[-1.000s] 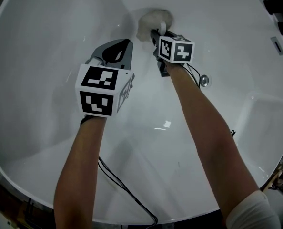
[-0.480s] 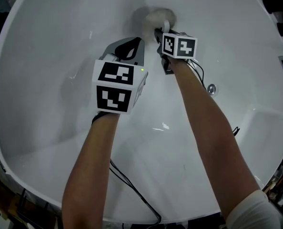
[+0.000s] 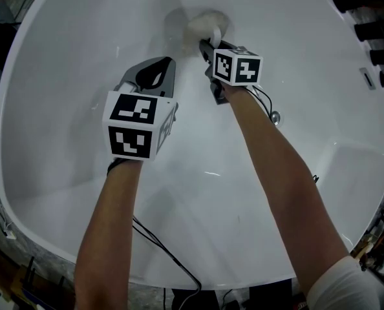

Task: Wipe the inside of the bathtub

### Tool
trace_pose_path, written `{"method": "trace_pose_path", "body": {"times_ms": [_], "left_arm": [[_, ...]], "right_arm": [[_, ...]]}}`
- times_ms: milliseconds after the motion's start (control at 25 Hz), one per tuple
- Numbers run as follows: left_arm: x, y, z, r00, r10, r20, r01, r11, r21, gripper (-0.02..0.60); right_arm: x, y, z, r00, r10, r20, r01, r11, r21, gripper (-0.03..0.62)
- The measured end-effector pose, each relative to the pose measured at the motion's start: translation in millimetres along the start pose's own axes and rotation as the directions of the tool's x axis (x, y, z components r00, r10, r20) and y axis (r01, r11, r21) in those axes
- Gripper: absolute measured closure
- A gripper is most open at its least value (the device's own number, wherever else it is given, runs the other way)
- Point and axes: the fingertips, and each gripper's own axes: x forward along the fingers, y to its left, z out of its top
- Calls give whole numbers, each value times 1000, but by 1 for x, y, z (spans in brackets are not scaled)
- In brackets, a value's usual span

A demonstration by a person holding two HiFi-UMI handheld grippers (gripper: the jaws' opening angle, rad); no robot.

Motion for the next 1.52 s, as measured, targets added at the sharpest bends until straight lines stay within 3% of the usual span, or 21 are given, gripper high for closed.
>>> {"method": "trace_pose_path", "body": {"times_ms": [520, 800, 1000, 1200, 1520], "left_arm": [[-71, -50, 63, 999, 14, 34, -14, 1000, -8, 577], [-107, -93, 81, 999, 16, 34, -15, 1000, -22, 577], [-134, -144, 90, 1000, -9, 18, 8, 999, 36, 577], [-166, -201, 99, 1000, -31, 3, 31, 999, 31, 577], [-215, -291, 146, 997, -72, 40, 71, 997, 28, 577]], "right_arm": [[-146, 21, 34, 996, 71, 52, -72, 997, 18, 502], [-236, 20, 23, 996, 60, 60, -64, 996, 70, 502], [-315, 29, 9, 996, 71, 45, -74, 996, 57, 502], [-409, 22, 7, 996, 65, 58, -68, 996, 52, 502], [-557, 3, 4, 993, -59, 102, 45, 991, 129, 502]]}}
